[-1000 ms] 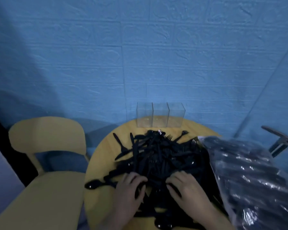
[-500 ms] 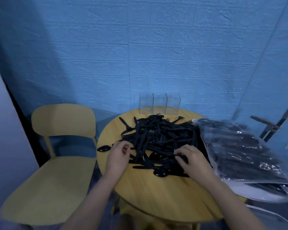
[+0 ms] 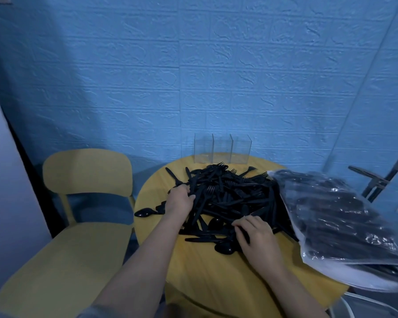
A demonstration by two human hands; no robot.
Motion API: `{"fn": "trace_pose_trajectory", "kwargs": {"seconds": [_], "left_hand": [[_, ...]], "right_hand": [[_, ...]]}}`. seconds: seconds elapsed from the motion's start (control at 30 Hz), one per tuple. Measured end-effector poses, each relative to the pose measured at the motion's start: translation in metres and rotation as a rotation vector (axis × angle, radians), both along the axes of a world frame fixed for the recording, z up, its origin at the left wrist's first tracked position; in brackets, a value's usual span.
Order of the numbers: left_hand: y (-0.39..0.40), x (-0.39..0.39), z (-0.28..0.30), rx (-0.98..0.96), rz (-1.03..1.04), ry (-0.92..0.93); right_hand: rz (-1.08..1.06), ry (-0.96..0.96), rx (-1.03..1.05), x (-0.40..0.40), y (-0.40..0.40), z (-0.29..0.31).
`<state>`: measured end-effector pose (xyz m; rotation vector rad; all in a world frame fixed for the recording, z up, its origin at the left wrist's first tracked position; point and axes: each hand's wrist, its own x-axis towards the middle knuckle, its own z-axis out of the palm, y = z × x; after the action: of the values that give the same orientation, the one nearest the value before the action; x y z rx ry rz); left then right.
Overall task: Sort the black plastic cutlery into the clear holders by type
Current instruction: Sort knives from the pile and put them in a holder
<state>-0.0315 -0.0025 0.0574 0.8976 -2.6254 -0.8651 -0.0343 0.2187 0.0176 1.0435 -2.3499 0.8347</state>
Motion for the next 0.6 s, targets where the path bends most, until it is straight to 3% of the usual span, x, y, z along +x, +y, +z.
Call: {"fn": "trace_pose_trajectory", "kwargs": {"seconds": [0.17, 0.4, 0.6], "left_hand": [[-0.007, 0.021, -0.001, 0.174, 0.008, 0.257], [-0.003, 0.057, -0.014, 0.787, 0.032, 0.668], [0.003, 0.07, -0.026, 0.861, 0.142, 0.859]], "right_hand": [[0.003, 0.052, 0.023, 0.0, 0.002, -0.006], [-0.033, -0.072, -0.101, -0.003, 0.001, -0.003], [-0.027, -0.253, -0.058, -0.012, -0.043, 0.035]]}}
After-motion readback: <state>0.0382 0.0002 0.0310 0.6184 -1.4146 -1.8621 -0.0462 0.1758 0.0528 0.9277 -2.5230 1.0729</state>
